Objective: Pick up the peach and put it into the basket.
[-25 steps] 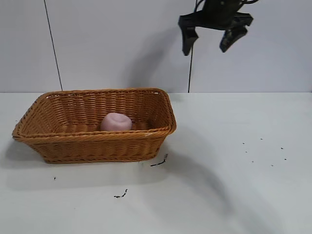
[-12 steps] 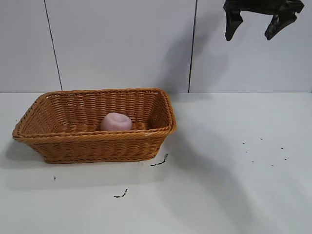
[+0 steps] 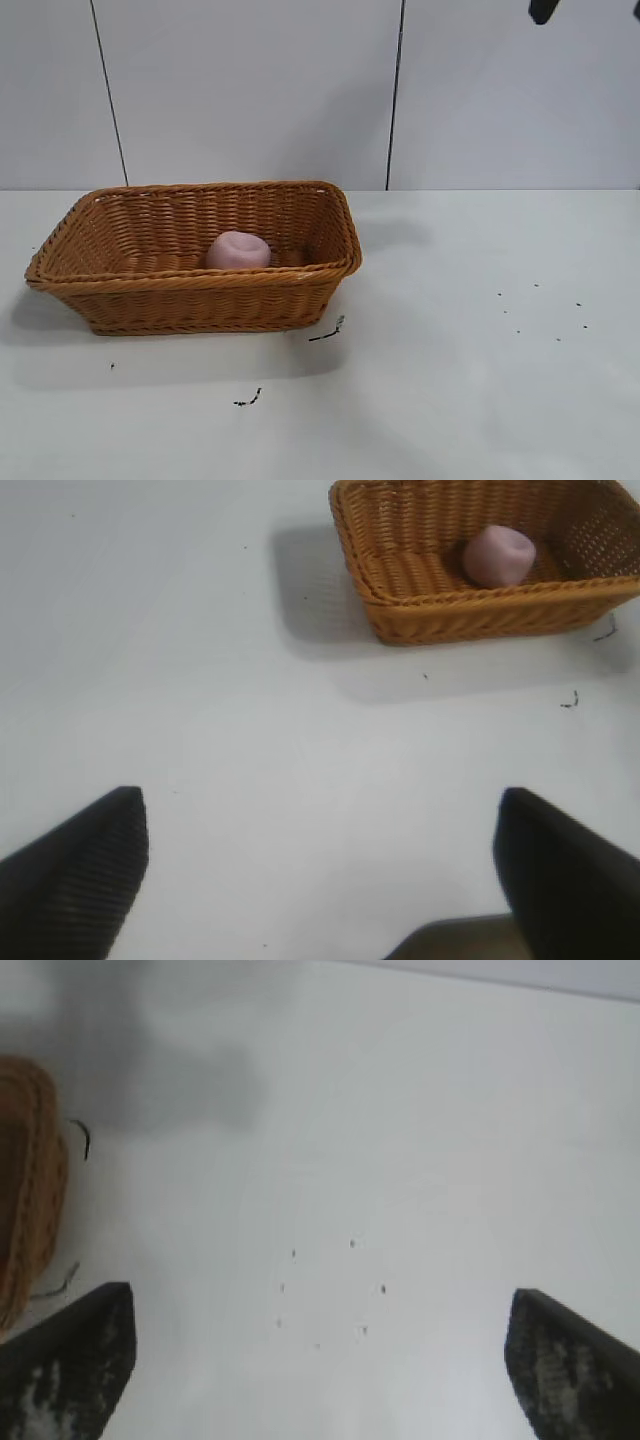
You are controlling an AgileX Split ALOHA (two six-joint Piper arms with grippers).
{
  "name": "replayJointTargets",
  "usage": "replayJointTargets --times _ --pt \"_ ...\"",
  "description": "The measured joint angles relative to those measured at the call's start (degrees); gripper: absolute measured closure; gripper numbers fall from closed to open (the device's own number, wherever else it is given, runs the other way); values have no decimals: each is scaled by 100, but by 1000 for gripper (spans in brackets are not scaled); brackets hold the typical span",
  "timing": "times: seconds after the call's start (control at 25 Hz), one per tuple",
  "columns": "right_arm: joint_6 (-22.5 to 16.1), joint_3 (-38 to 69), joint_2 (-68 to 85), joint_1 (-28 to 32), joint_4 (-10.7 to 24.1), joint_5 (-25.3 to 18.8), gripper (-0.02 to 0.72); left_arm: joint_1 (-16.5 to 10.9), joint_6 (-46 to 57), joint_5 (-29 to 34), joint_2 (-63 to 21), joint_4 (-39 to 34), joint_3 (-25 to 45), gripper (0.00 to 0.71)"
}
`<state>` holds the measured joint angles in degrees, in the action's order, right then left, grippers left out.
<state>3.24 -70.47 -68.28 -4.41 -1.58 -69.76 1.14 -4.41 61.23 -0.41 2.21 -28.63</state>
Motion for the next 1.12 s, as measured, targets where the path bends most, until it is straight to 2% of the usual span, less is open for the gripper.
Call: replayJointTargets --times 0.16,0.4,0.56,0.76,1.12 --pt "22 1453 1528 0 29 79 14 0 0 0 0 0 0 18" --pt "42 3213 3764 0 74 835 14 0 0 0 0 0 0 18" --pt "42 4036 5039 0 68 1067 14 0 0 0 0 0 0 18" --pt "42 4175 5979 0 85 1127 14 0 0 0 0 0 0 18" --pt "42 4176 6803 0 85 1140 14 0 0 0 0 0 0 18"
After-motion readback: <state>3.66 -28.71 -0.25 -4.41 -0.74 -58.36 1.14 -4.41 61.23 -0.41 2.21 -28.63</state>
